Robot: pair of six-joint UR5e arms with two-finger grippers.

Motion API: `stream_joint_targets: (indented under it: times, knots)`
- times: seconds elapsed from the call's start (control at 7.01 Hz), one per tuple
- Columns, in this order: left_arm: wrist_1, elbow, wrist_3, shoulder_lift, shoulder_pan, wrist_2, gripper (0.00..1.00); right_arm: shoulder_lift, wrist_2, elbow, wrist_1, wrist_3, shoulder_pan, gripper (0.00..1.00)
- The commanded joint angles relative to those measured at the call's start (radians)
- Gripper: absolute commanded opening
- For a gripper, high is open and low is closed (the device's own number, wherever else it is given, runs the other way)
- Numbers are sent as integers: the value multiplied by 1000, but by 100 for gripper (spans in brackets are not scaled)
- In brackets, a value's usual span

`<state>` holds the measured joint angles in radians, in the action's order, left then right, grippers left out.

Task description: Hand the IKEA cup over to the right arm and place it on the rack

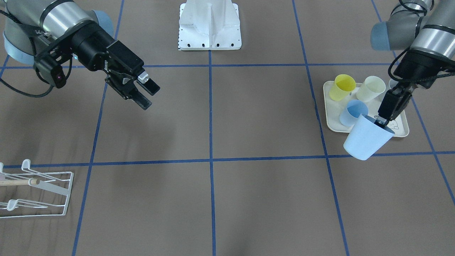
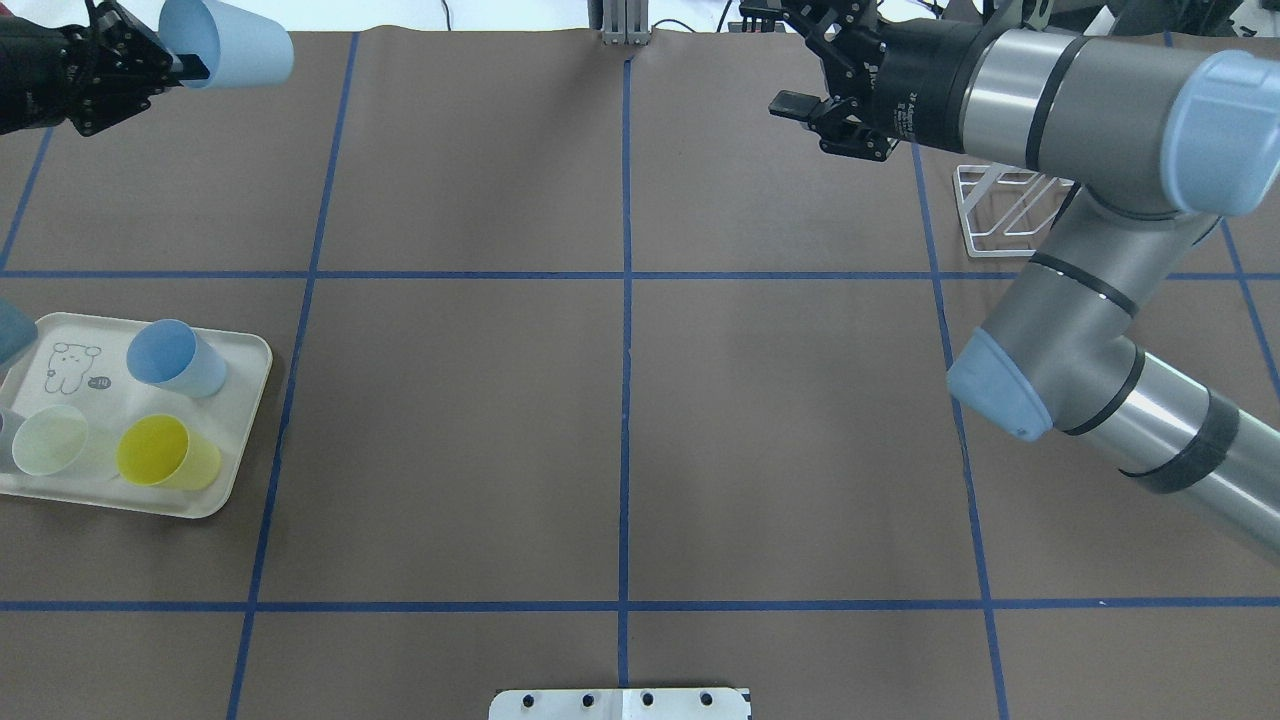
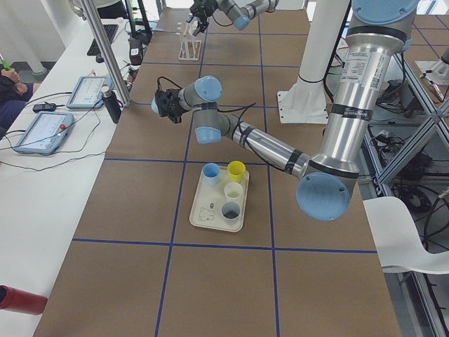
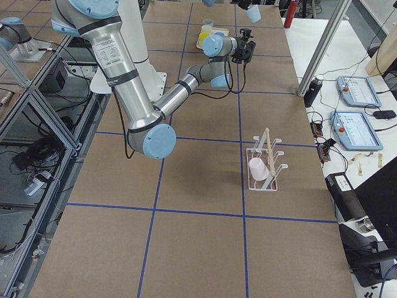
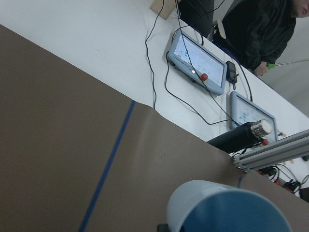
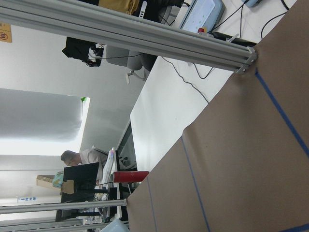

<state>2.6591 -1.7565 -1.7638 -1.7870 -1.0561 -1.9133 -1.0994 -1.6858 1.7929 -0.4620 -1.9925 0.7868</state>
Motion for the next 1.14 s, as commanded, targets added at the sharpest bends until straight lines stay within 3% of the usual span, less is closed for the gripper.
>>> stream_joint_targets:
  times: [0.0, 0.29, 0.71, 1.0]
  knots:
    - [305, 72, -287, -8, 72, 92, 0, 21, 177, -1, 48, -25, -125, 100]
    - [393, 87, -469, -44, 210, 289, 0, 39, 260, -6, 48, -22, -207, 100]
    - [485, 124, -719, -158, 373, 543, 0, 99, 307, -49, 54, -20, -231, 100]
    - [603, 195, -752, -218, 476, 683, 0, 124, 336, -64, 54, -20, -232, 100]
